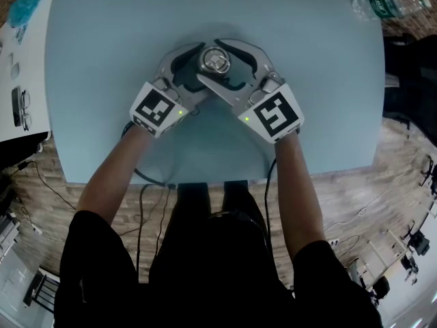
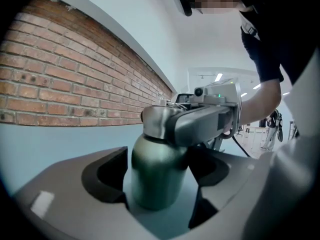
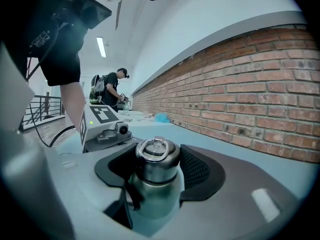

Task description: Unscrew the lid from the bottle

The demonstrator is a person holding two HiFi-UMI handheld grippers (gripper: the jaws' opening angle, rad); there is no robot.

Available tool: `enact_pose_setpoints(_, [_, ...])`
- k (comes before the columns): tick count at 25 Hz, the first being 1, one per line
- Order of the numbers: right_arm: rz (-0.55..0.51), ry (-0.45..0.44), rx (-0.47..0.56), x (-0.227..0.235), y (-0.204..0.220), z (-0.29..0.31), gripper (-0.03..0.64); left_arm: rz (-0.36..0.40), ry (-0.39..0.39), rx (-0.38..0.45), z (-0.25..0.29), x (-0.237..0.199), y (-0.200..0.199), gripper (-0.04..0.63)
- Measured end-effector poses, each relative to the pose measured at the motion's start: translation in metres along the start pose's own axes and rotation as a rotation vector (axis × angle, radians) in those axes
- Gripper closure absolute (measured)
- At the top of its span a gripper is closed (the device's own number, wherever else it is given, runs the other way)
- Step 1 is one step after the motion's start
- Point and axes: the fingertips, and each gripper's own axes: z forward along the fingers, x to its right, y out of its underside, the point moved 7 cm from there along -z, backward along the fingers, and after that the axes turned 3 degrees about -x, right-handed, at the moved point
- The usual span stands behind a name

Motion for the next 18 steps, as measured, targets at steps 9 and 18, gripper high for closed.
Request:
enact_pose_setpoints(9, [-0.006,0.02,-0.007,0.0,-0.003,-0.004,0.295,0.001,-0.057,-0.022,-0.004,0.0,0.001,0.167])
enact_pose_setpoints(18, [0.022,0.062,0.02,-0.006,-0.005,-0.013,0.287,-0.041,-0.138,-0.005,-0.01,0.01,0.004,0.167])
